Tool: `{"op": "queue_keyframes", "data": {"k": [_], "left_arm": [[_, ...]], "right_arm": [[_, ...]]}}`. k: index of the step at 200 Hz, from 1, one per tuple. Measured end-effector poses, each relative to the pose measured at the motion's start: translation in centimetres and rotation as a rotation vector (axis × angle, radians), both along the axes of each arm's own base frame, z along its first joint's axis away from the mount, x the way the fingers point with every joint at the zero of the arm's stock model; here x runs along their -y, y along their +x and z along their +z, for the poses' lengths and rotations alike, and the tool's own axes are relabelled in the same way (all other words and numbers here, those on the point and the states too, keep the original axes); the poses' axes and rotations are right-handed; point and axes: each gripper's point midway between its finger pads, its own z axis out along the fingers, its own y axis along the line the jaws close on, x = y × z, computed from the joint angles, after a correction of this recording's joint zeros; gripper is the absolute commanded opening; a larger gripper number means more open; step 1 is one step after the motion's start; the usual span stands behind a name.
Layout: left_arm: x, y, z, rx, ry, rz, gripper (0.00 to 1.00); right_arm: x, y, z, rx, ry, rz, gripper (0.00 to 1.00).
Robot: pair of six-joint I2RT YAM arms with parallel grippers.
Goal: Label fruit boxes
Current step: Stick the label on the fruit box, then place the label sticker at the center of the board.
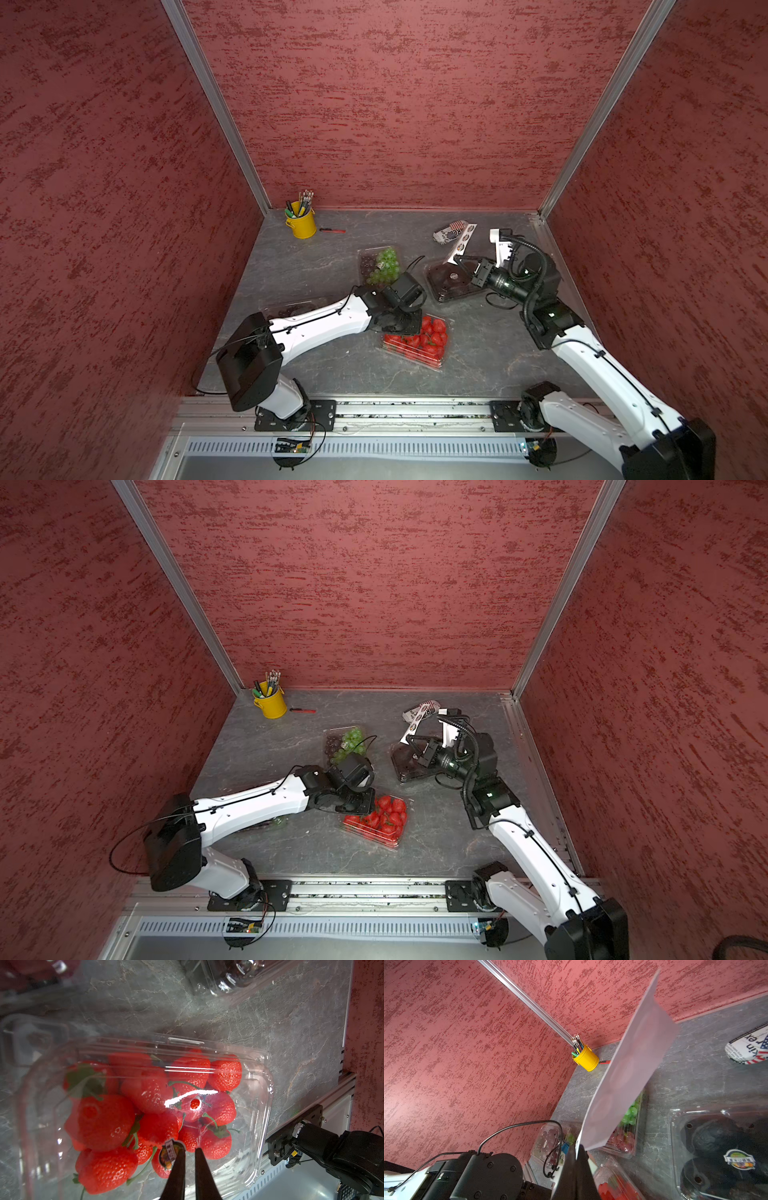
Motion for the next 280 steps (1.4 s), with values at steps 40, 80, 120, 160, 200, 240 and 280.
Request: {"op": "queue_keyframes", "data": {"k": [40,80,120,160,200,240,280], "left_arm": [[0.6,-0.2,-0.2,-0.016,-0.019,-0.007,0.12],[0.8,0.2,1.0,-0.008,-0.066,-0.002,0.2],[-1.8,3.7,7.0,0.091,-0.215,0.111,0.36],[-6.9,7.1,12.6,0.236,-0.317,0.242,0.96],[-12.9,9.5,15.9,0.332,-0.366,0.387,1.0],[-16.3,10.2,16.9,0.355,-0.397,0.451,1.0],[-17.8,10.5,16.7,0.345,-0.414,0.467,1.0]], "right_arm": [[0.0,0.0,0.1,0.003,0.001,0.0,0.0],[0.1,0.4,-0.1,0.001,0.0,-0.007,0.0],[2.5,2.1,-1.2,-0.027,0.004,-0.095,0.0],[6.5,5.1,-3.8,-0.099,0.008,-0.227,0.0],[11.0,7.7,-5.8,-0.152,0.016,-0.366,0.0],[16.6,10.8,-10.0,-0.254,0.058,-0.521,0.0],[20.0,14.5,-14.9,-0.372,0.076,-0.585,0.0]]}}
